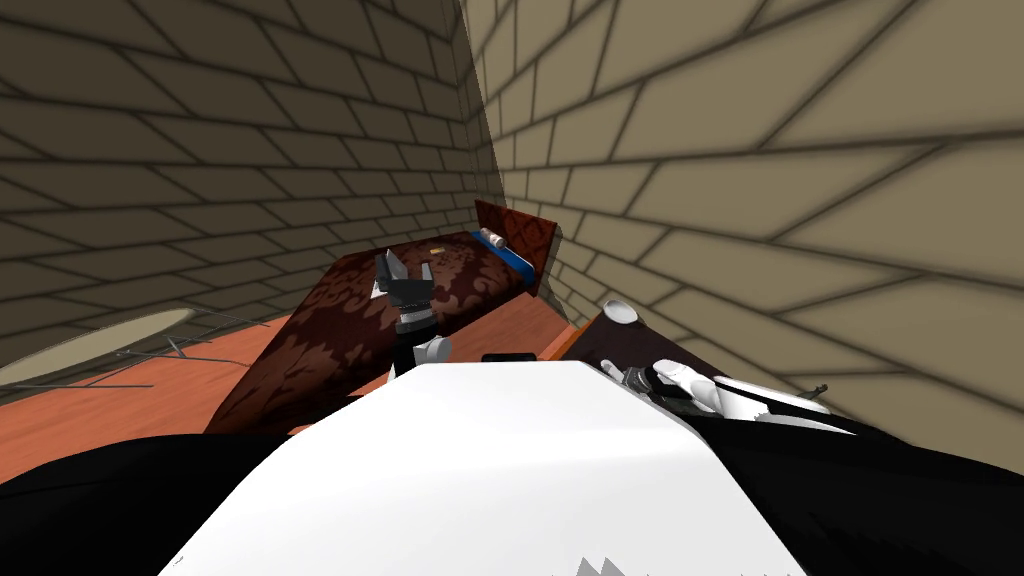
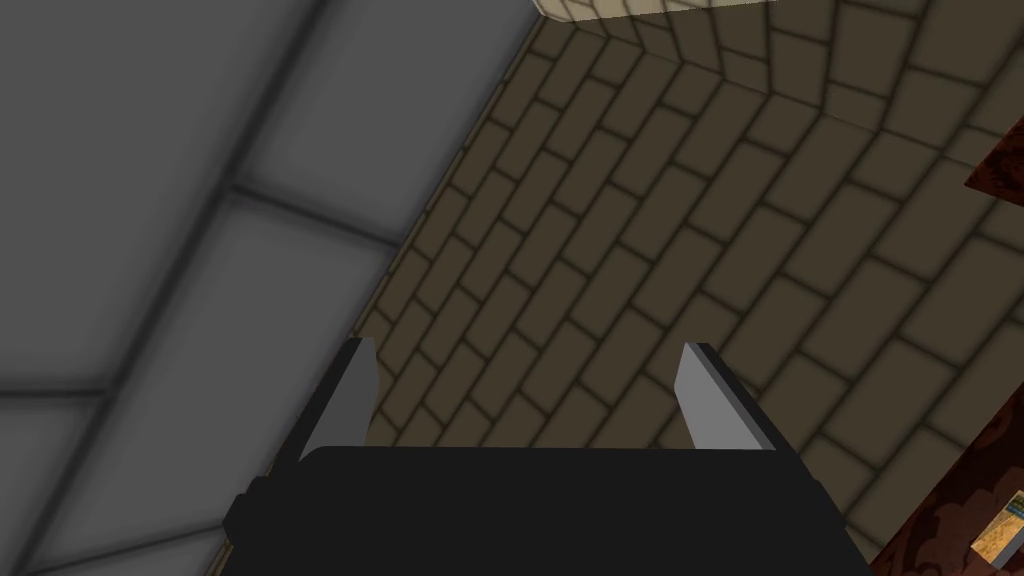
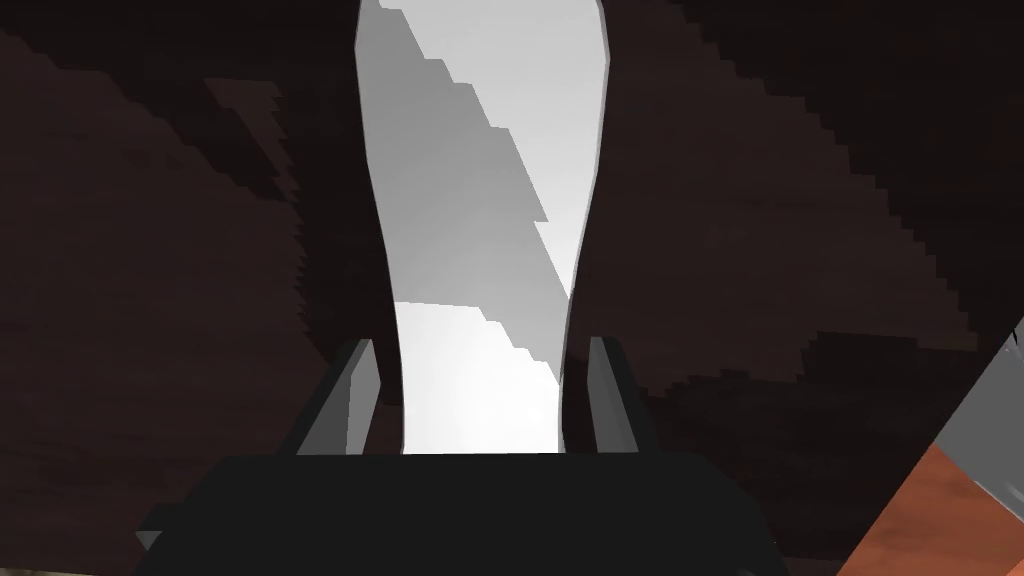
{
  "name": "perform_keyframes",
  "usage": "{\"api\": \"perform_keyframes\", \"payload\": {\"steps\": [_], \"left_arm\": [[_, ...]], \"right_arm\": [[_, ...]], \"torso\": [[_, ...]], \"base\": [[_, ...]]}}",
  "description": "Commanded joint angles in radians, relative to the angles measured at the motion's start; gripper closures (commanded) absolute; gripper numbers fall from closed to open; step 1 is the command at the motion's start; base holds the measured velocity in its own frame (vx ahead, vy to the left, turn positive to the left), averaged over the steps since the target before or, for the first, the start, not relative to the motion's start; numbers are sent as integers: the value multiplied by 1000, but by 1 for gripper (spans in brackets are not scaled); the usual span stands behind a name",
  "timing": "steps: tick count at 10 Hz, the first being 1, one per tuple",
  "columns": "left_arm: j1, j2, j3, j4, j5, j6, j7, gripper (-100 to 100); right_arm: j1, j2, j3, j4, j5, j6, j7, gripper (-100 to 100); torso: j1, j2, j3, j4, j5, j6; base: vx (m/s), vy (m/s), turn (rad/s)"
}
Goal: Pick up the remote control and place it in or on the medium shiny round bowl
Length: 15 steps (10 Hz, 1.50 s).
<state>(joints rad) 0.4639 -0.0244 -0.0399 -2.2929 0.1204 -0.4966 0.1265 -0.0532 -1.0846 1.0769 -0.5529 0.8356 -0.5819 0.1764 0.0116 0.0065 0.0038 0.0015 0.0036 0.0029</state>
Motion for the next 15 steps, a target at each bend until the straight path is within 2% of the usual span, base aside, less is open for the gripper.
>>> {"api": "perform_keyframes", "payload": {"steps": [1,2,3,7,8,9,10,12,13,14,15], "left_arm": [[0,0,0,0,0,0,0,0],[0,0,0,0,0,0,0,0],[0,0,0,0,0,0,0,0],[0,0,0,0,0,0,0,0],[0,0,0,0,0,0,0,0],[0,0,0,0,0,0,0,0],[0,0,0,0,0,0,0,0],[0,0,0,0,0,0,0,0],[1,0,0,0,0,0,0,0],[0,0,0,0,0,0,0,0],[1,0,0,0,0,0,0,0]], "right_arm": [[-34,-49,-13,41,-3,-11,-3,100],[-34,-49,-13,22,-3,-11,-3,100],[-34,-49,-13,41,-3,-11,-3,100],[-94,-119,-37,95,-11,-51,22,100],[-94,-119,-37,124,-11,-51,22,100],[-94,-119,-37,95,-11,-51,22,100],[-131,-145,-39,117,-10,-82,39,100],[-173,-164,-36,136,-6,-117,59,100],[-173,-164,-36,136,-6,-117,59,100],[-218,-178,-30,153,0,-155,81,100],[-218,-178,-30,153,0,-155,81,100]], "torso": [[0,0,0,0,0,0],[3,2,1,1,2,-1],[4,0,1,1,1,-2],[4,-6,-2,1,3,-2],[8,-7,-3,1,3,-3],[5,-7,-3,1,4,-1],[-2,-6,-2,1,1,-1],[4,-16,-7,-1,3,-4],[2,-19,-10,-2,3,-4],[-1,-18,-9,-2,1,-4],[-2,-22,-11,-2,2,-5]], "base": [[-98,179,-3],[-53,182,-2],[-2,112,3],[25,155,0],[52,145,1],[28,35,-7],[111,93,-47],[215,123,-59],[171,53,1],[245,47,-79],[236,32,-43]]}}
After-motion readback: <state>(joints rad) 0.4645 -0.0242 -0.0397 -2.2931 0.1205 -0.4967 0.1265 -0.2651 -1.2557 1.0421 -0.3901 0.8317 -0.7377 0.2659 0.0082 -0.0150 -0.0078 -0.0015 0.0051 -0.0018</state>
